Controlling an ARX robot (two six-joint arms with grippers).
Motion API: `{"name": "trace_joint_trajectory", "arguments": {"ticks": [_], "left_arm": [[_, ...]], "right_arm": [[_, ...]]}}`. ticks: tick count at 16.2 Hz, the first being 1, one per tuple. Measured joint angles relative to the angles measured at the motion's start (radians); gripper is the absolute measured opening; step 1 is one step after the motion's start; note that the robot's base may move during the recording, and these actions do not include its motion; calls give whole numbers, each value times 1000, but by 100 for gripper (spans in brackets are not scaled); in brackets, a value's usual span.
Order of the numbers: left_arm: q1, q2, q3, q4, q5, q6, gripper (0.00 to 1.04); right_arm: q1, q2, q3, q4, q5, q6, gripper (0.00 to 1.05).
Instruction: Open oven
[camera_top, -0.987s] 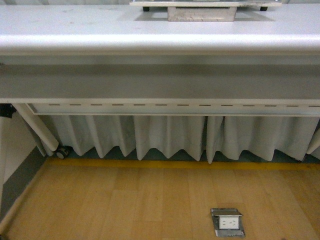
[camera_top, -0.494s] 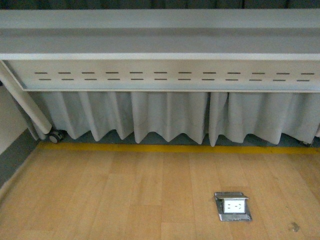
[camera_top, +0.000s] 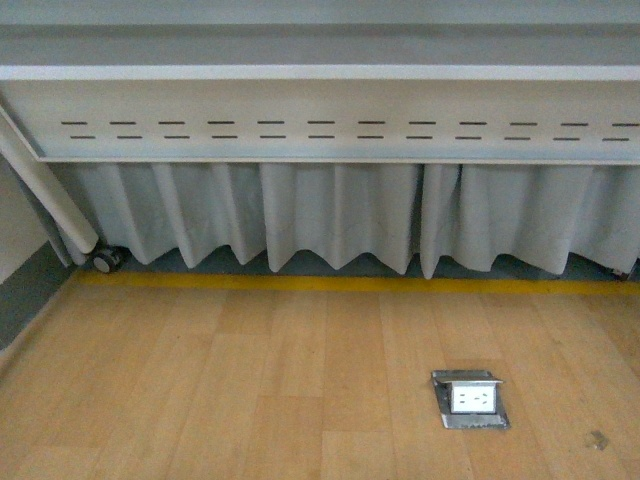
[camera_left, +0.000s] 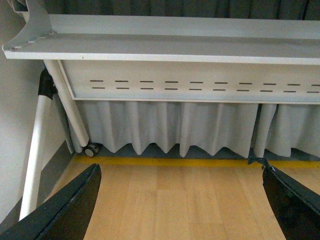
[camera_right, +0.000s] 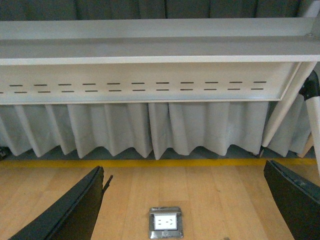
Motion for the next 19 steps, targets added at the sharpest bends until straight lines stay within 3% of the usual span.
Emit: {"name": "trace_joint_trajectory", "arguments": {"ticks": [19], "left_arm": [[0, 0, 0, 3, 0, 0, 98]], "right_arm": [[0, 0, 0, 3, 2, 0, 98]]}}
